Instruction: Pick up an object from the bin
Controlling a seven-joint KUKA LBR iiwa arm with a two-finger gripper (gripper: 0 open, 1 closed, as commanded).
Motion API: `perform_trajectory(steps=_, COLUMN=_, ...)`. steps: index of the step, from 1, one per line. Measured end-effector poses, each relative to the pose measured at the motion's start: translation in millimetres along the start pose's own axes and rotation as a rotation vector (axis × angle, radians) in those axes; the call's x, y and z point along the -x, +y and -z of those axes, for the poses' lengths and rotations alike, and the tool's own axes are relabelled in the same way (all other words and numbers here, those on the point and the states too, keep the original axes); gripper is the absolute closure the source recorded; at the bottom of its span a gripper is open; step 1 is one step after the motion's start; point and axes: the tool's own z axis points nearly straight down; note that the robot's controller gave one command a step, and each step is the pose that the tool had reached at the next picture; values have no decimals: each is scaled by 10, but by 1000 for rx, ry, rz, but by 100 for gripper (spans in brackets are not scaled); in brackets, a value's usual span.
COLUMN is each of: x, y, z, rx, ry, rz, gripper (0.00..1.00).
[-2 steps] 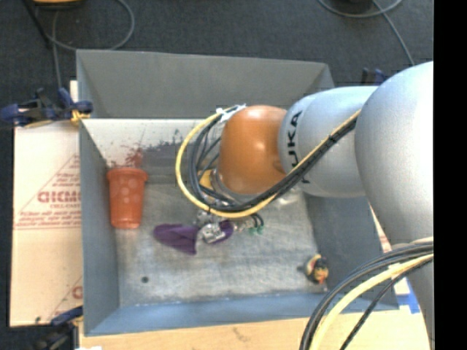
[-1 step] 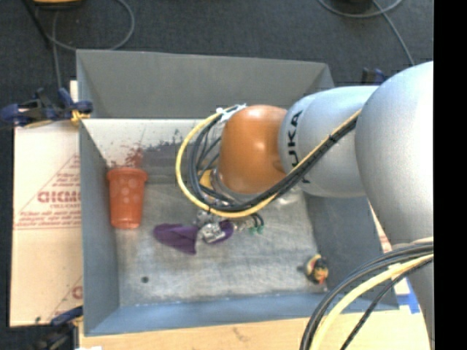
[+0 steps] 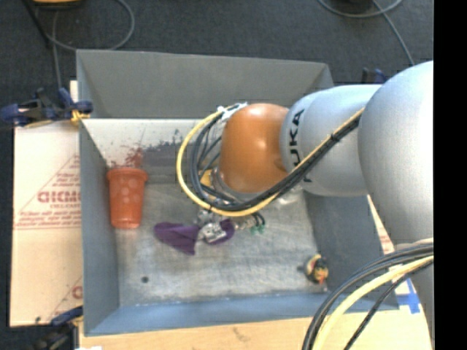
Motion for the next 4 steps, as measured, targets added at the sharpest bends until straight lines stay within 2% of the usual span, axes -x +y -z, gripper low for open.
perform_trajectory(steps=4, x=2, y=-11, z=506, rx=-2, ry=1, rz=-3, gripper=100)
